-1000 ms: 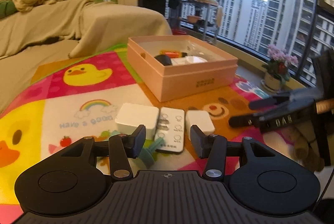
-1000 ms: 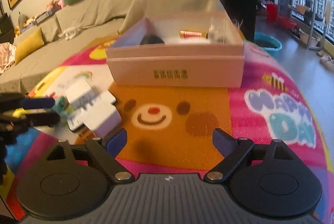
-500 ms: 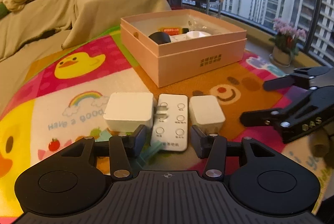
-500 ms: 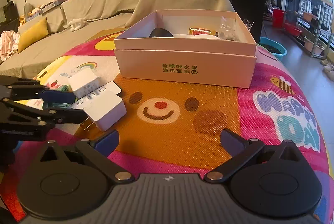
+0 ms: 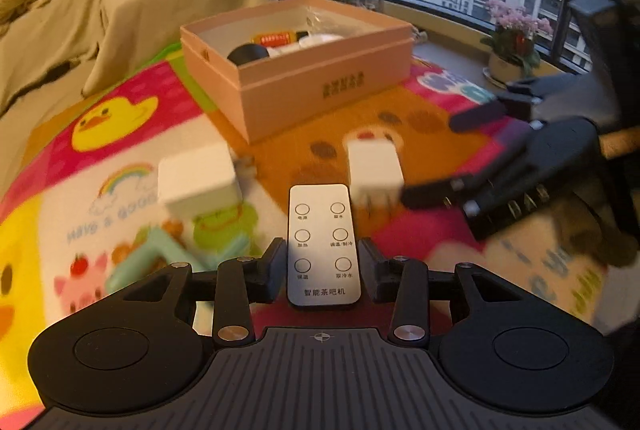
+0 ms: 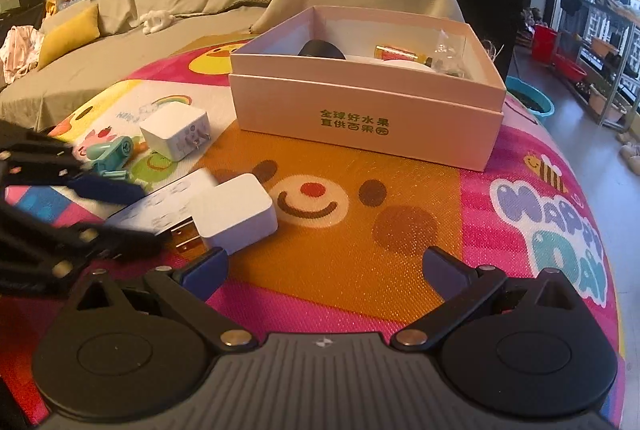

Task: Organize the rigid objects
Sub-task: 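Grasp the white remote control with the left gripper, then grasp the teal plastic piece with the right gripper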

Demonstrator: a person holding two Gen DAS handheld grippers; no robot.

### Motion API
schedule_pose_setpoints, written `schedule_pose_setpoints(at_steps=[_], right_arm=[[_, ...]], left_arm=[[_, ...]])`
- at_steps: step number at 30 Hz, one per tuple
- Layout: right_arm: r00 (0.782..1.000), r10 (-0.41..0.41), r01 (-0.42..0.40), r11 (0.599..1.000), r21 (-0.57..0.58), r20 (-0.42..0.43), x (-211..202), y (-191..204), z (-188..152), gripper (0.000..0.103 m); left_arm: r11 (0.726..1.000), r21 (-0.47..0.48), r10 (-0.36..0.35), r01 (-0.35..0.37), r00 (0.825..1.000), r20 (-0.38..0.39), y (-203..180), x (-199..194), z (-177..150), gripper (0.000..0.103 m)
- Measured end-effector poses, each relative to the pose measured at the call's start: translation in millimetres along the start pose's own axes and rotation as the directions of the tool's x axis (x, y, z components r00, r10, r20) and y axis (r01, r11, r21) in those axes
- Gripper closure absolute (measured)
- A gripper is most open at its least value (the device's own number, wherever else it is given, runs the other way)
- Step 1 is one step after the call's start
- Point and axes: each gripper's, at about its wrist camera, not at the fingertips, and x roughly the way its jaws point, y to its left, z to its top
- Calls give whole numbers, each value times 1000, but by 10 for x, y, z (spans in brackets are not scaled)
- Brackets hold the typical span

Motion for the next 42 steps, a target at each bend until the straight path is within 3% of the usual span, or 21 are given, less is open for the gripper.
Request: schedule_pose_setpoints(at_steps=[2, 10, 13, 18, 22, 25, 28, 29, 33, 35, 38, 42], right_arm=[[1000, 16, -16, 1000, 2, 6, -25, -8, -13, 0], [998, 59, -60, 998, 37, 23, -66, -67, -11, 0], [998, 62, -63, 997, 42, 25, -67, -70, -11, 0], [998, 54, -55, 998, 39, 25, -62, -52, -6, 0], [1000, 9, -9, 1000, 20, 26, -75, 50, 0, 1], [993, 95, -98, 994, 39, 67, -164, 176, 58, 6], [973, 199, -197, 980, -23, 119, -257, 475, 210, 8], [964, 237, -232, 971, -52, 124, -259, 592, 273, 11], [945, 320, -309, 941, -138, 63, -74, 1037, 477, 41], [954, 296, -287, 943, -170, 36, 91, 1206, 509, 45], [960, 279, -280, 946, -166, -25, 301, 1298, 510, 57], [958, 287, -285, 939, -192, -15, 198, 1188, 481, 57]], left_arm=[[999, -25, -34, 34, 999, -5, -5, -59, -66, 59], [995, -96, 22, -14, 996, 85, -62, 141, 17, 59], [997, -65, 47, -40, 993, 106, -138, 180, 20, 59], [998, -55, -17, 23, 994, 109, -107, -19, -175, 59], [995, -97, 6, 4, 995, 96, 8, -274, -387, 60], [983, -176, 63, -48, 995, 81, 179, -410, -522, 60], [967, -237, 108, -88, 991, 74, 352, -509, -610, 60], [962, -247, 139, -118, 988, 68, 411, -526, -622, 60], [906, -342, 279, -249, 960, 40, 674, -584, -681, 60], [883, -404, 282, -240, 958, 48, 792, -629, -730, 59], [877, -425, 276, -226, 959, 60, 824, -652, -735, 59], [870, -436, 282, -229, 958, 60, 782, -665, -736, 59]])
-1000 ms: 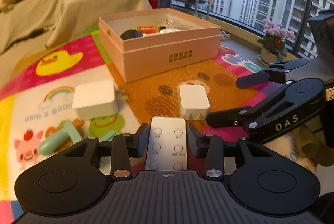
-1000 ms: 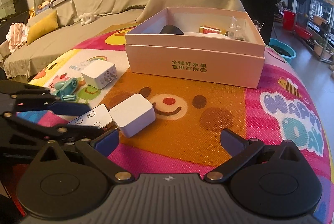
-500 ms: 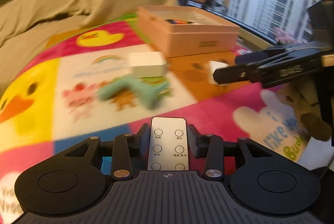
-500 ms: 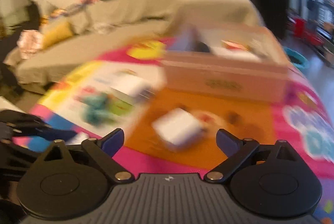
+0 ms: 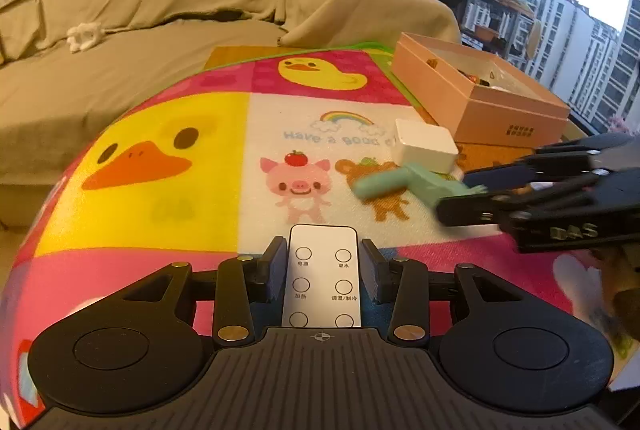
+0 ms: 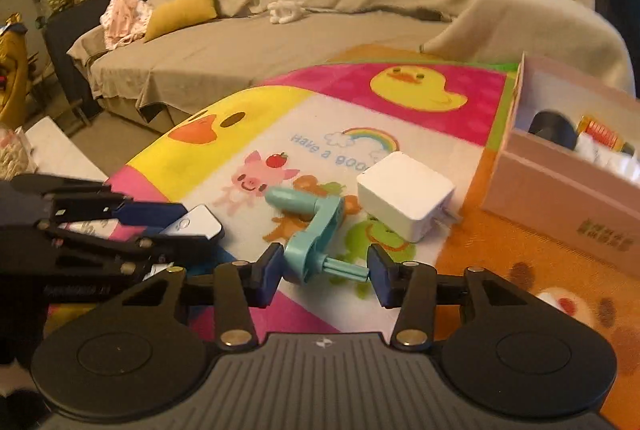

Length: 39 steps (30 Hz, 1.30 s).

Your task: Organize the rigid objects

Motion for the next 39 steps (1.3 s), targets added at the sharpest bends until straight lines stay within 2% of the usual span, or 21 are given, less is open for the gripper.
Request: schedule_pose_setpoints(at_steps=[3, 6, 8, 9, 11, 12, 13, 16, 17, 18, 19, 21, 25, 26, 28, 29, 31, 32, 34, 37, 39], right_arm=[[999, -39, 40, 998, -58, 14, -180, -118, -103, 57], [988, -155, 155, 982, -110, 12, -286, -289, -196, 57], [964, -264, 267, 950, -162, 42, -333, -338, -235, 56], [944, -321, 329, 924, -195, 69, -356, -340, -261, 55], [892, -437, 452, 858, -244, 115, -370, -324, -297, 53], [877, -465, 481, 843, -242, 123, -377, -339, -283, 52], [880, -460, 475, 853, -214, 121, -410, -364, -269, 52], [935, -345, 352, 929, -117, 79, -498, -450, -249, 42], [943, -325, 332, 936, -115, 70, -491, -450, -261, 41], [942, -329, 335, 933, -128, 66, -462, -442, -272, 41], [933, -354, 360, 922, -147, 66, -425, -431, -287, 41], [899, -434, 438, 884, -166, 57, -351, -471, -306, 41], [799, -597, 601, 787, -141, 74, -271, -582, -299, 40], [801, -594, 599, 792, -119, 80, -304, -598, -293, 40], [854, -514, 518, 854, -47, 72, -404, -629, -271, 36], [885, -460, 461, 887, -4, 66, -446, -644, -254, 28], [930, -363, 358, 930, 82, 56, -472, -679, -227, 21], [946, -321, 313, 941, 132, 49, -458, -703, -202, 20], [955, -294, 283, 937, 204, 28, -362, -733, -127, 20], [950, -311, 302, 915, 269, -10, -161, -797, -15, 18], [946, -315, 322, 901, 290, -71, 14, -846, 19, 18]], left_arm=[[996, -36, -82, 82, 997, -6, -66, 64, 25, 59], [992, -16, -125, 124, 992, -12, -224, 177, 67, 59], [991, 7, -137, 137, 990, -20, -354, 234, 97, 59], [990, 15, -143, 144, 989, -23, -415, 257, 106, 59], [987, 36, -153, 154, 988, -26, -542, 292, 108, 59], [986, 50, -158, 159, 987, -25, -596, 299, 96, 59], [984, 60, -164, 165, 986, -21, -645, 306, 77, 58], [984, 76, -162, 162, 987, 0, -690, 304, 21, 53], [983, 80, -167, 166, 986, 3, -683, 297, 11, 53], [982, 80, -173, 173, 985, 2, -671, 296, 6, 53], [981, 72, -181, 180, 983, 1, -654, 294, 4, 53], [980, 45, -194, 193, 981, 3, -614, 288, 8, 54], [986, 1, -167, 167, 986, 17, -593, 292, 15, 63], [988, 3, -157, 157, 987, 18, -599, 297, 25, 66], [989, 12, -151, 151, 988, 15, -617, 314, 47, 67], [989, 26, -146, 146, 989, 15, -632, 315, 51, 67], [988, 72, -136, 134, 991, 14, -681, 303, 47, 67], [987, 86, -136, 135, 991, 10, -692, 291, 43, 66], [984, 98, -147, 147, 989, -6, -686, 257, 30, 66], [979, 116, -164, 165, 986, -23, -674, 201, -3, 66], [976, 137, -169, 171, 985, -28, -682, 153, -38, 66]])
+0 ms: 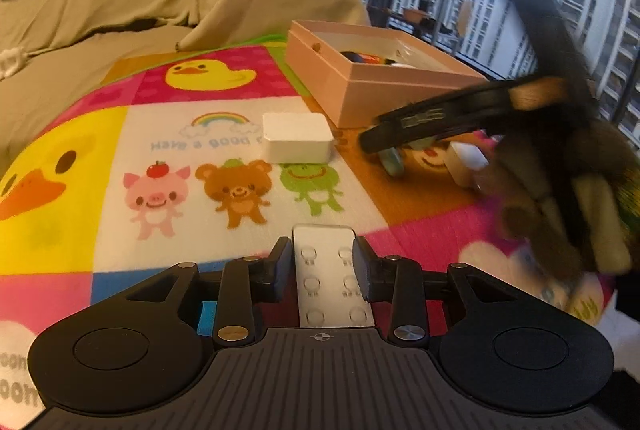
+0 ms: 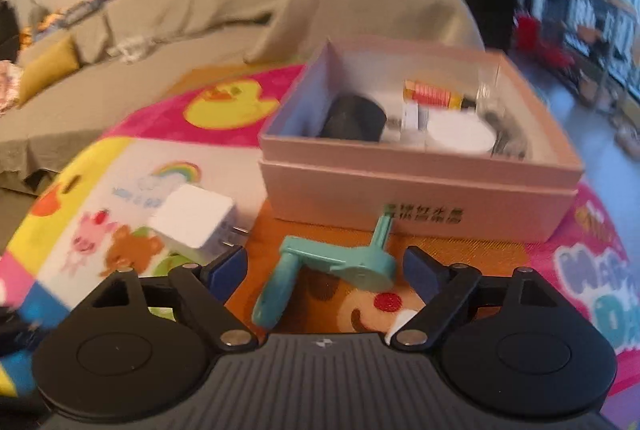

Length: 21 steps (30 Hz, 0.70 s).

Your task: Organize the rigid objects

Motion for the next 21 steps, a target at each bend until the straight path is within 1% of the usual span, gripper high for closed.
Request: schedule_pose_setpoints(at_steps=[1, 2, 4, 5, 7, 10, 11, 12, 13, 15, 17, 19, 20, 21], right_arm=[[999, -12, 12, 1000, -3, -35, 88, 21, 11, 16], [999, -31, 30, 999, -21, -19, 95, 45, 6, 16], [998, -54, 55, 996, -70, 12, 54, 118, -51, 22], [999, -49, 51, 994, -94, 20, 21, 137, -82, 27], [999, -34, 38, 991, -129, 31, -73, 149, -139, 31], [999, -18, 26, 985, -173, 49, -260, 153, -168, 39], [998, -17, 28, 982, -186, 61, -328, 138, -167, 59], [998, -15, 27, 979, -200, 63, -390, 127, -168, 71], [998, -7, 19, 978, -206, 59, -450, 106, -174, 71], [997, 10, 6, 981, -196, 77, -571, 36, -188, 71], [995, 7, 13, 979, -203, 97, -651, -13, -230, 71], [994, 7, 15, 980, -199, 107, -673, -63, -282, 61], [995, 17, 2, 982, -191, 101, -677, -82, -294, 44], [994, 32, -13, 983, -182, 100, -679, -91, -322, 36]], left_arm=[[1000, 7, 1, -1, 1000, -1, -11, -18, -15, 66], [1000, 14, 1, -1, 1000, -1, -21, -35, -29, 65], [1000, 25, -1, 1, 1000, -3, -35, -55, -49, 65], [1000, 29, -5, 5, 1000, -4, -39, -60, -54, 65], [999, 34, -15, 15, 1000, -7, -46, -65, -59, 64], [999, 50, -10, 11, 1000, -21, -92, -62, -40, 64], [998, 56, -13, 15, 999, -33, -116, -57, -23, 64], [998, 58, -21, 23, 999, -45, -135, -49, -6, 64], [998, 53, -32, 35, 998, -58, -146, -41, 11, 64], [997, 42, -58, 62, 995, -83, -167, -24, 29, 64], [997, 40, -67, 71, 993, -92, -186, -27, 31, 64], [997, 8, -72, 73, 994, -87, -165, -40, 35, 64], [997, -22, -81, 80, 994, -74, -136, -62, 38, 64], [996, -42, -85, 82, 995, -59, -123, -87, 42, 64]])
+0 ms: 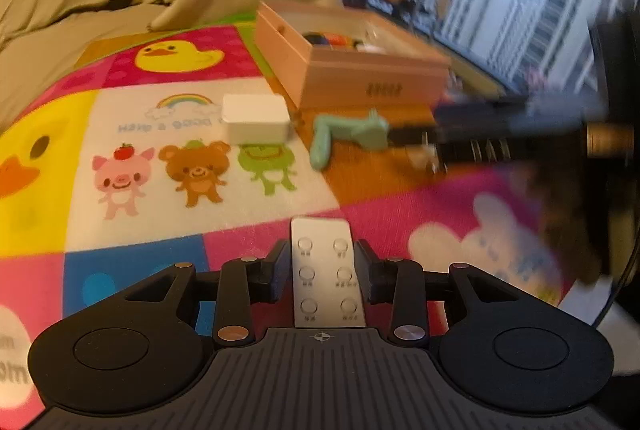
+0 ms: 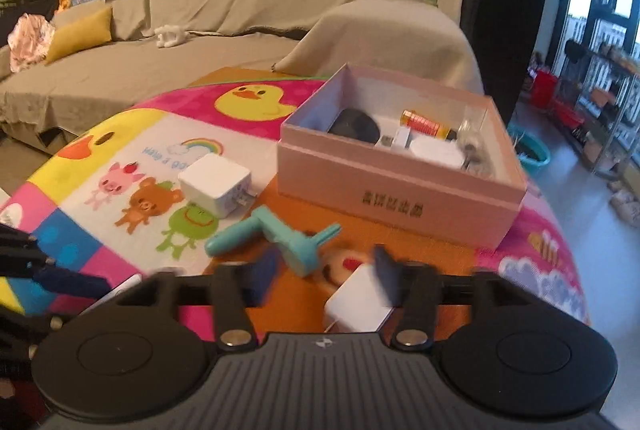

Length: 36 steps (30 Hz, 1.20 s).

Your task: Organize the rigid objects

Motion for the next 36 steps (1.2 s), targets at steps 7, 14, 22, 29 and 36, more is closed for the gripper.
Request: schedule_pose_setpoints(at_steps=[7, 14, 22, 29, 36], right_arm=[[994, -103, 107, 988, -110, 41, 68, 160, -134, 29], [971, -225, 232, 966, -109, 75, 102, 61, -148, 29], [988, -130, 147, 965, -219, 89, 94, 302, -159, 25], [945, -321, 326, 924, -202, 59, 278, -18, -187, 25], [997, -67, 69, 996, -58, 48, 22, -41, -136, 20]], left_arm=[[974, 206, 95, -95, 995, 8, -327, 30, -97, 63], [950, 261, 167, -169, 985, 29, -421, 77, -128, 58], [951, 238, 197, -200, 980, 36, -205, 111, -93, 44], [986, 141, 93, -93, 996, 11, -108, 85, -74, 45], [978, 172, 110, -117, 993, 50, -251, 130, -161, 45]])
